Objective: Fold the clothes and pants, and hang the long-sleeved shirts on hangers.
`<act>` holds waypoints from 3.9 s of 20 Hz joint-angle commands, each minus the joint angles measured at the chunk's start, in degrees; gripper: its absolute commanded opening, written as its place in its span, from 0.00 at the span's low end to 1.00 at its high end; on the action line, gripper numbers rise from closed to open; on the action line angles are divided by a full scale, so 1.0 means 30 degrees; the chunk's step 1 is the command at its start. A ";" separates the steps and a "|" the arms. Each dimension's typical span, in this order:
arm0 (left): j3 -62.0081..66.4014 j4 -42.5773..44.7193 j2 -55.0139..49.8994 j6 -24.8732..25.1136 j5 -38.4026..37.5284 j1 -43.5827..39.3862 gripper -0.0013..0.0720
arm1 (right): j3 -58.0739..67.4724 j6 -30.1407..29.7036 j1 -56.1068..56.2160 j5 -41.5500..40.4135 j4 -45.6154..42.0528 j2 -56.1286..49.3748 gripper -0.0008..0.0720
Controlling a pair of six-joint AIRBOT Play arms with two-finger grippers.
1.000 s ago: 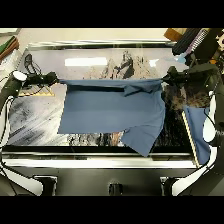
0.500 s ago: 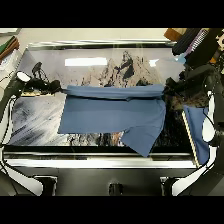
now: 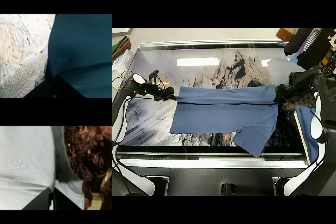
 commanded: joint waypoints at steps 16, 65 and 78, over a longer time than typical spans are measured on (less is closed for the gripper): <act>-0.5501 -0.0342 0.7461 0.1545 -0.3031 0.4663 0.65 | -0.9624 -0.3905 -0.5734 -0.0408 0.3082 0.9056 0.73; -1.7413 -0.4503 0.9398 0.1974 0.1311 0.2280 0.64 | -2.4283 -0.7978 -0.5676 0.3300 0.8043 1.4885 0.06; -1.7413 -0.0685 1.6444 -0.1129 -0.3031 0.4065 0.04 | -2.4290 -0.3847 -0.5676 -0.2208 0.5639 2.2578 0.05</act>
